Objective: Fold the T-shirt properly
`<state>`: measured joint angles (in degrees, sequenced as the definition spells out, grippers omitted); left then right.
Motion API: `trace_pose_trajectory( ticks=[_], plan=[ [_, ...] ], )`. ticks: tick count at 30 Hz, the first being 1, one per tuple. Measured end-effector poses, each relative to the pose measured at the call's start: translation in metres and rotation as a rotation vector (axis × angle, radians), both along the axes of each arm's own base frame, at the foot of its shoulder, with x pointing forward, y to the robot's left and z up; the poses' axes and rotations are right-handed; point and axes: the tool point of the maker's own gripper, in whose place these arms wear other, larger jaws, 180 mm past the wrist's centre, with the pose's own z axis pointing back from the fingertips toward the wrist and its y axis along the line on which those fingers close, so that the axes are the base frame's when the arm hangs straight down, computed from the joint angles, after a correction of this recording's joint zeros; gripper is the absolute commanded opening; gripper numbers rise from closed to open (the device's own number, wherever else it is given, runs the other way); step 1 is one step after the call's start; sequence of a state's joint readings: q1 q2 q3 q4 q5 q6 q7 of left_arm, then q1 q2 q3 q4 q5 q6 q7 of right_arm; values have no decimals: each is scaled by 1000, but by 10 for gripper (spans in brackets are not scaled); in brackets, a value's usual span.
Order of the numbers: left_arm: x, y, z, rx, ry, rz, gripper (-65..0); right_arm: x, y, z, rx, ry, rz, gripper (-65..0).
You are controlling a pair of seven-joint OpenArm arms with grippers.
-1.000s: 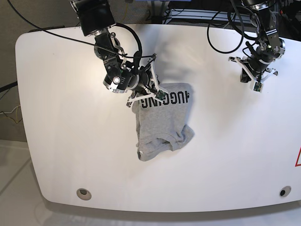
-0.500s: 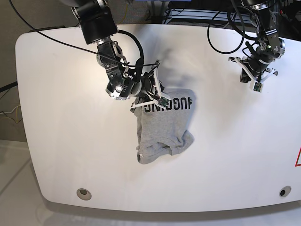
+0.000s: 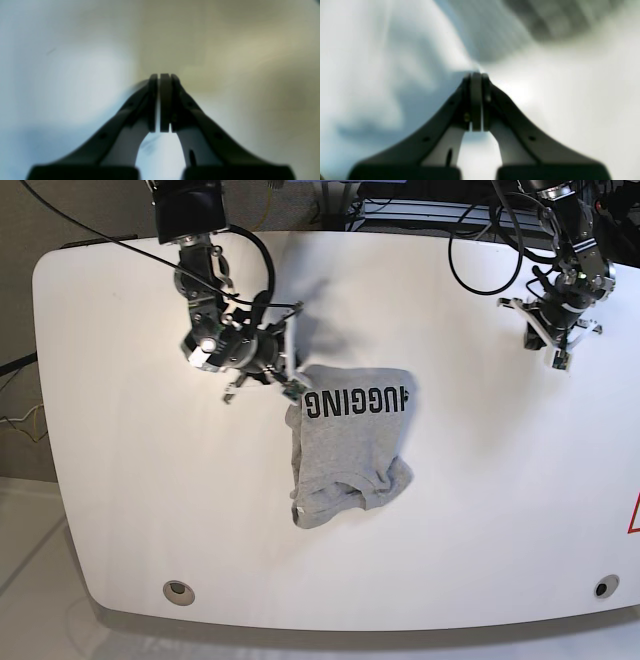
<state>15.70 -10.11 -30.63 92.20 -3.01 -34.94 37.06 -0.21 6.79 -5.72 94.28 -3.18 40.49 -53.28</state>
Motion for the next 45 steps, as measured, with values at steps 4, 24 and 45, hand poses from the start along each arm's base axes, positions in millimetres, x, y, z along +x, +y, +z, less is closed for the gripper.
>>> trace_pose_trajectory(
  ticks=[4, 24, 45],
  plan=[
    [-1, 29, 20, 68, -32, 41, -641, 9, -59, 20, -75, -67, -138, -650],
    [-33, 85, 73, 222, -96, 132, -641, -89, -292, 54, -304, -81, -727, -650],
    [-177, 156, 13, 269, 272, 358, -641, -307, -407, 0, -490, 136, -1133, -650]
  ],
)
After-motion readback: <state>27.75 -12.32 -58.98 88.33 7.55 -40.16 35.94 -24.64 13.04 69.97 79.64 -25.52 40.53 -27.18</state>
